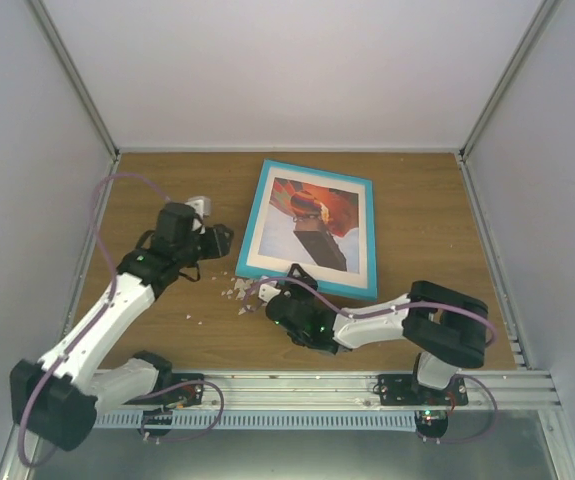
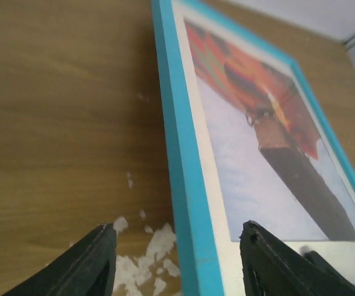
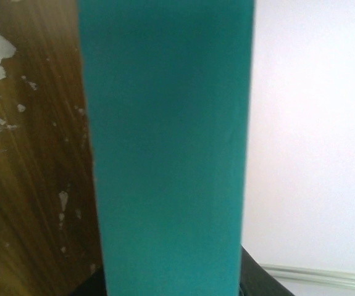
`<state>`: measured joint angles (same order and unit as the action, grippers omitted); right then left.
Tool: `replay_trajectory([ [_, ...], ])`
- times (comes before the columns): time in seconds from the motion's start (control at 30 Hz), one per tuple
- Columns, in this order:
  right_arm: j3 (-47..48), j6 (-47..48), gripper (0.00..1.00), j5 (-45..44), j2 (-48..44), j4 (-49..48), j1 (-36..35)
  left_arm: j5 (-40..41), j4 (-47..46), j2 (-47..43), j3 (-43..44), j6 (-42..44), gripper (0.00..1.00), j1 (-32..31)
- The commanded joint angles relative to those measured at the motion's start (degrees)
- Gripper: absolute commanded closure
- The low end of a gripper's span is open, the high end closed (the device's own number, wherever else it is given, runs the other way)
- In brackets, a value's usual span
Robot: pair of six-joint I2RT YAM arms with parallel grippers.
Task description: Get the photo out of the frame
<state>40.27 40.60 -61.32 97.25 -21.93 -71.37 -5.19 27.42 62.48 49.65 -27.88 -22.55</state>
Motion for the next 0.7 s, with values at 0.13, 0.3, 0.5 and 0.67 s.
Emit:
replay_trajectory([
  [0.13,5.19,-3.09,1.00,4.62,-10.54,-2.51,0.72,2.17,-2.94,-13.03,1.55,1.86,0.19,6.34],
  [0.3,8.38,-7.46,0.99,9.97,-15.44,-3.17,2.27,6.58,-4.31,-18.87,0.29,3.44,0.11,6.96],
  [0.5,11.72,-16.12,0.99,16.41,-21.02,-4.57,5.89,8.23,-5.97,-23.30,-2.85,2.01,0.01,6.98],
  [0.67,10.76,-26.53,0.99,22.12,-26.10,-7.45,9.18,7.53,-6.91,-25.02,-5.36,-0.34,0.01,6.99],
])
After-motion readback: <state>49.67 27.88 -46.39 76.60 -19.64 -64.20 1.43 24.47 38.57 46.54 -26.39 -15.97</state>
